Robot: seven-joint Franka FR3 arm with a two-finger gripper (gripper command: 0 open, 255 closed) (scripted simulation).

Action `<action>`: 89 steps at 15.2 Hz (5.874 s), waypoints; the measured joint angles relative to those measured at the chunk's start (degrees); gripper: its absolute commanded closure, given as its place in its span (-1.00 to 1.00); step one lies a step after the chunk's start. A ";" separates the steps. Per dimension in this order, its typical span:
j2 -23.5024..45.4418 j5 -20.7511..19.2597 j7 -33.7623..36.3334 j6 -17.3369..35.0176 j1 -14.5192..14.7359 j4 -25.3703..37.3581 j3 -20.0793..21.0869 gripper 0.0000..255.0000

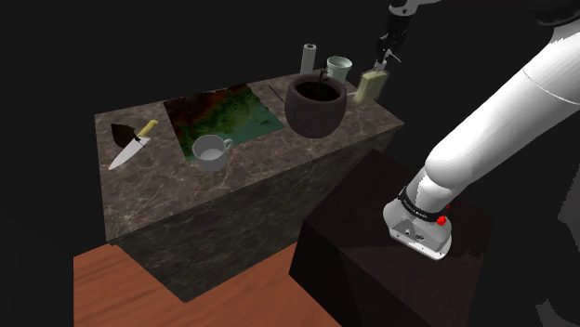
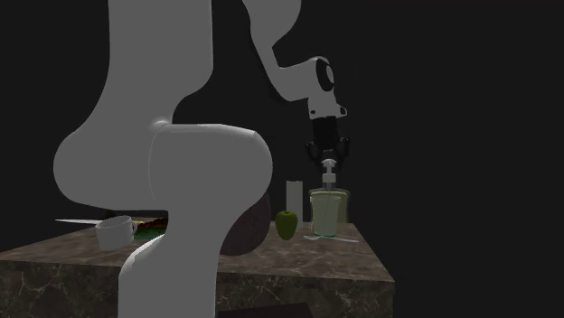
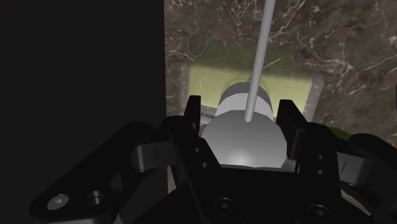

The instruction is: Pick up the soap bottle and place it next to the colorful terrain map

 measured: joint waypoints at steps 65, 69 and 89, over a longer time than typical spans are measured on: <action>-7.07 0.95 24.64 -39.03 11.66 28.04 19.67 1.00; -6.37 1.94 30.33 -39.62 13.65 28.45 23.34 1.00; 0.05 4.79 49.89 -37.70 20.91 30.50 34.85 1.00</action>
